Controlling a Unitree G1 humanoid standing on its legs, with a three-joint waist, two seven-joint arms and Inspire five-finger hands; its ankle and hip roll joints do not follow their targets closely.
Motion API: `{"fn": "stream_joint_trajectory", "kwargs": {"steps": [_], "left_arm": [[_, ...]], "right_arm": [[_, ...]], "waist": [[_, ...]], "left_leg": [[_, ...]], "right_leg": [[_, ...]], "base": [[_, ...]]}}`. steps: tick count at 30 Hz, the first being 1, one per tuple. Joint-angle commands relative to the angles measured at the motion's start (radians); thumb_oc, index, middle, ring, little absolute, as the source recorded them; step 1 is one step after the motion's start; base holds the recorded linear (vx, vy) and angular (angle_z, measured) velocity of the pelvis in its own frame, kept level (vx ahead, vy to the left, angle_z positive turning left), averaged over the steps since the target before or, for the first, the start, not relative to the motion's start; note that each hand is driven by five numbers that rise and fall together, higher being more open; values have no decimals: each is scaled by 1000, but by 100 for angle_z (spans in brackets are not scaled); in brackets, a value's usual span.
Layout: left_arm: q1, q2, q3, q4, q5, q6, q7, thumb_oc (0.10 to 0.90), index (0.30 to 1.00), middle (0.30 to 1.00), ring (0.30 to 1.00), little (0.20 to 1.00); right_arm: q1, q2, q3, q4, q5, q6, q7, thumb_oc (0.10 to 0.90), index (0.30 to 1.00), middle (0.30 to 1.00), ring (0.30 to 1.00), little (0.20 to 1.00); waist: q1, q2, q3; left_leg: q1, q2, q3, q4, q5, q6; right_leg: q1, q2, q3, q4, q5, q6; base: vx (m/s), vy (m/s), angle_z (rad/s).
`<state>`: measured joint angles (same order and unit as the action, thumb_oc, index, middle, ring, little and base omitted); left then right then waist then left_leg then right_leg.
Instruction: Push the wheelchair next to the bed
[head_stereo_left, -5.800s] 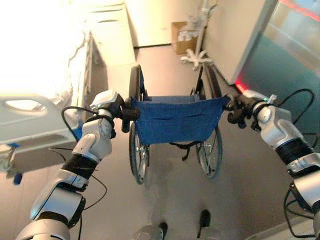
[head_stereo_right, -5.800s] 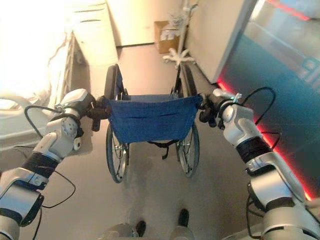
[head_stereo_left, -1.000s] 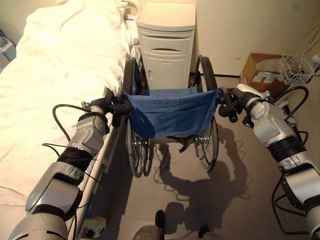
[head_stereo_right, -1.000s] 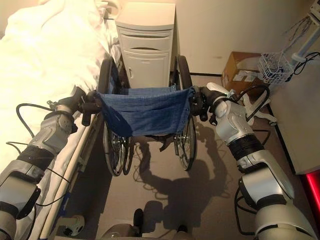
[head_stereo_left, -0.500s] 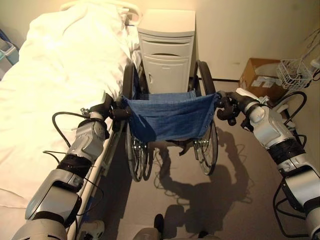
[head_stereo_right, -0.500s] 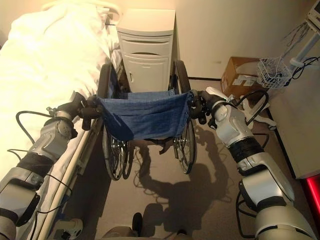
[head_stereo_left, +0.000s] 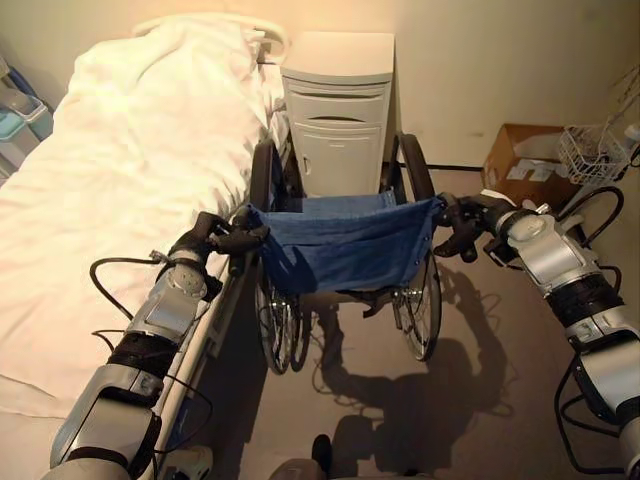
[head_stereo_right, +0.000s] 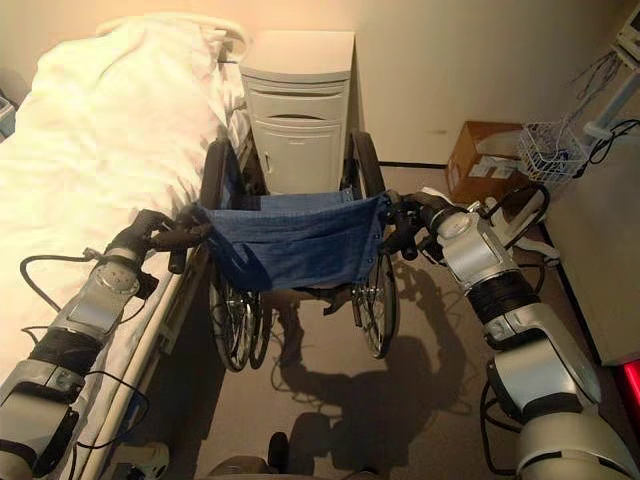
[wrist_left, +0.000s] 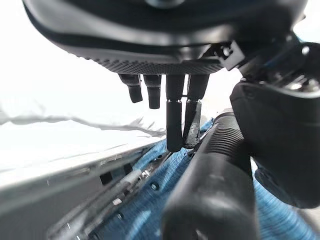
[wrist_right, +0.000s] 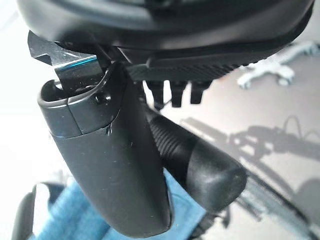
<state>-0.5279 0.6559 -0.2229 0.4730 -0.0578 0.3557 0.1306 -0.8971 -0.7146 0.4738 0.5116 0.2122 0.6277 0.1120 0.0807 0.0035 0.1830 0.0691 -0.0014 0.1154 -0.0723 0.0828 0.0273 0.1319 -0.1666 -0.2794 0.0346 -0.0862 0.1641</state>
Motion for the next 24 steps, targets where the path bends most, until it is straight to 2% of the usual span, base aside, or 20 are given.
{"fn": "stream_joint_trajectory", "kwargs": {"steps": [1, 2, 3, 4, 5, 6, 9, 10, 14, 19, 20, 24], "left_arm": [[87, 5, 21, 64, -136, -34, 49, 800, 900, 900, 900, 900], [105, -11, 44, 75, -212, -55, 63, 800, 900, 900, 900, 900], [109, -14, 48, 77, -229, -60, 63, 800, 900, 900, 900, 900], [126, -33, 76, 86, -319, -82, 67, 800, 900, 900, 900, 900], [130, -37, 81, 88, -342, -86, 68, 800, 900, 900, 900, 900], [162, -66, 123, 102, -460, -124, 70, 800, 900, 900, 900, 900], [208, -98, 168, 119, -589, -185, 56, 800, 900, 900, 900, 900], [234, -116, 193, 123, -678, -221, 33, 800, 900, 900, 900, 900], [301, -170, 249, 146, -943, -297, -53, 800, 900, 900, 900, 900], [349, -203, 300, 194, -1172, -337, -151, 800, 900, 900, 900, 900], [363, -235, 331, 208, -1311, -351, -193, 800, 900, 900, 900, 900], [394, -303, 381, 224, -1514, -356, -264, 800, 900, 900, 900, 900]], "right_arm": [[-126, -117, -74, -13, 118, -68, -215, 800, 900, 900, 900, 900], [-123, -136, -91, -22, 144, -79, -228, 800, 900, 900, 900, 900], [-123, -140, -93, -22, 147, -81, -231, 800, 900, 900, 900, 900], [-115, -161, -110, -21, 168, -98, -238, 800, 900, 900, 900, 900], [-112, -166, -112, -19, 175, -102, -241, 800, 900, 900, 900, 900], [-86, -193, -144, -15, 209, -124, -249, 800, 900, 900, 900, 900], [-30, -233, -195, -17, 250, -153, -241, 800, 900, 900, 900, 900], [3, -258, -221, -15, 283, -163, -225, 800, 900, 900, 900, 900], [98, -317, -313, 25, 439, -205, -186, 800, 900, 900, 900, 900], [205, -353, -428, 73, 567, -219, -131, 800, 900, 900, 900, 900], [256, -357, -468, 93, 588, -209, -106, 800, 900, 900, 900, 900], [387, -343, -566, 150, 557, -193, 9, 800, 900, 900, 900, 900]], "waist": [[38, -42, -52], [34, -43, -56], [34, -43, -57], [29, -45, -61], [28, -45, -62], [21, -47, -66], [11, -52, -72], [5, -55, -76], [-12, -66, -84], [-26, -80, -88], [-35, -85, -88], [-39, -99, -87]], "left_leg": [[30, 7, -6, 26, -86, -39], [31, 7, -2, 26, -87, -39], [31, 6, -1, 26, -88, -39], [33, 5, 2, 24, -89, -39], [34, 5, 3, 24, -89, -38], [36, 6, 10, 23, -91, -38], [39, 6, 19, 23, -96, -37], [39, 7, 23, 22, -97, -38], [43, 9, 34, 23, -106, -38], [45, 12, 46, 24, -116, -40], [44, 12, 49, 26, -118, -41], [40, 13, 48, 31, -124, -41]], "right_leg": [[-58, 1, -10, 102, 93, -7], [-57, 2, -8, 98, 94, -7], [-56, 3, -8, 97, 94, -7], [-56, 4, -4, 92, 95, -8], [-56, 5, -3, 91, 95, -8], [-57, 7, 0, 87, 97, -9], [-59, 9, 6, 84, 97, -10], [-61, 11, 10, 80, 97, -11], [-62, 15, 20, 71, 95, -17], [-64, 19, 25, 64, 91, -18], [-66, 21, 27, 63, 91, -17], [-68, 23, 30, 57, 90, -17]], "base": [[0, 0, 0], [0, 0, 0], [0, 0, 0], [0, 0, 0], [8, 0, -4], [10, -4, -4], [17, -9, -6], [23, -8, -12], [38, -16, -7], [20, -37, -8], [5, -42, -16], [7, -65, -19]]}}
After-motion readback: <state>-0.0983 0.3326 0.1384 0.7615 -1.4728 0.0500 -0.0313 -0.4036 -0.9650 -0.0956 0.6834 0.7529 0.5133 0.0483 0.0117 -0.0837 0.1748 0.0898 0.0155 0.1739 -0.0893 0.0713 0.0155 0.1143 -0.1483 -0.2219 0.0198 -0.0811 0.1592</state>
